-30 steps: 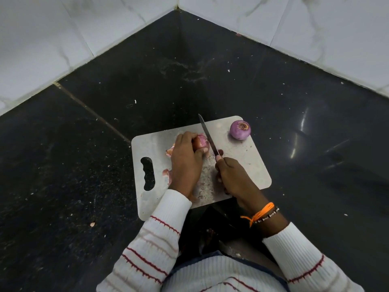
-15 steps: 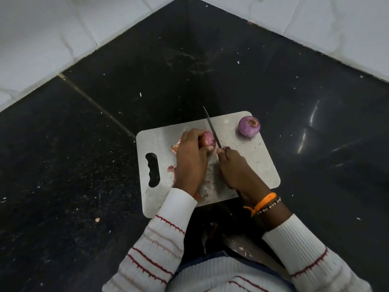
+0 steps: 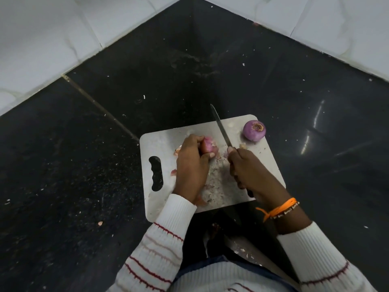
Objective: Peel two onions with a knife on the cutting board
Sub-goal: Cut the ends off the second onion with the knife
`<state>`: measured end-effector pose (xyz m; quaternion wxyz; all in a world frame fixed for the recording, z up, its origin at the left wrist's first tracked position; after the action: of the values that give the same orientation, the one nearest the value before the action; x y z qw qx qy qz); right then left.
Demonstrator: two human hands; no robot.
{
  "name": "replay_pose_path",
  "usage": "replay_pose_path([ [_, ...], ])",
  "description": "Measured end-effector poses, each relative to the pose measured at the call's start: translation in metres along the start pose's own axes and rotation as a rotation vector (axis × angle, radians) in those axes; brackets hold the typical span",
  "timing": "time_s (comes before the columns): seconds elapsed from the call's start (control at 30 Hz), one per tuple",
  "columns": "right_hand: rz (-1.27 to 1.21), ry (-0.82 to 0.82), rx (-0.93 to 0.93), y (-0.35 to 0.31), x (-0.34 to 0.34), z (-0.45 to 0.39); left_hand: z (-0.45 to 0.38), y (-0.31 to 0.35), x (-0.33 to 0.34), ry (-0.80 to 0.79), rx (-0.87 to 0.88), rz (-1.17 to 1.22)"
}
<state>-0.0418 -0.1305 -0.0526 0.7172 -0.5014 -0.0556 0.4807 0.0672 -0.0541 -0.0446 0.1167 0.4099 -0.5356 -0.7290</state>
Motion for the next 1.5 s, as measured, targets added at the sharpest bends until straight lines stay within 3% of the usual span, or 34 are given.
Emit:
replay_pose_path([
  [0.07, -0.158, -0.029, 0.061, 0.002, 0.0, 0.003, 0.003, 0.0, 0.002, -0.028, -0.022, -0.015],
  [0.13, -0.164, -0.014, 0.083, 0.007, -0.001, 0.004, 0.005, 0.001, 0.004, -0.041, -0.04, -0.042],
  [0.27, 0.168, 0.126, -0.006, 0.011, -0.011, 0.0, 0.007, 0.004, 0.002, -0.058, -0.063, 0.056],
  [0.33, 0.208, 0.165, -0.069, 0.008, -0.014, 0.003, 0.007, 0.009, -0.001, -0.078, -0.099, 0.175],
  [0.4, 0.048, 0.145, -0.111, 0.002, -0.014, 0.01, 0.01, 0.011, 0.0, -0.14, -0.226, 0.38],
  [0.53, -0.305, 0.082, -0.174, -0.016, -0.014, 0.035, 0.018, 0.017, 0.011, -0.226, -0.544, 1.059],
  [0.63, -0.435, 0.024, -0.202, -0.025, -0.011, 0.053, 0.022, 0.02, 0.015, -0.244, -0.652, 1.251],
  [0.9, -0.343, 0.043, -0.281, -0.016, 0.01, 0.075, 0.027, 0.03, 0.016, -0.304, -0.61, 1.335],
  [1.03, -0.345, 0.094, -0.232, -0.017, -0.001, 0.078, 0.025, 0.033, 0.009, -0.332, -0.415, 0.979],
  [1.2, -0.474, -0.12, -0.038, -0.02, -0.019, 0.084, 0.027, 0.041, 0.0, -0.455, -0.134, 0.59],
  [1.3, -0.519, -0.143, -0.021, -0.021, -0.015, 0.086, 0.028, 0.042, 0.002, -0.43, -0.193, 0.682],
  [1.5, -0.56, 0.055, -0.073, -0.017, 0.004, 0.08, 0.03, 0.031, 0.027, -0.327, -0.528, 0.938],
])
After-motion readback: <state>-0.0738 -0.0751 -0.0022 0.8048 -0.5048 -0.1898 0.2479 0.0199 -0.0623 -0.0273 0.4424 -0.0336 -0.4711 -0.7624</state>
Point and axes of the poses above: each hand's wrist, its own z-axis away from the middle knuckle, its own x-axis out of the palm, y = z × x, the point moved 7 cm from there along -z, towards the middle knuckle, and after that the axes turned 1 degree about x, right-handed, at the moved point
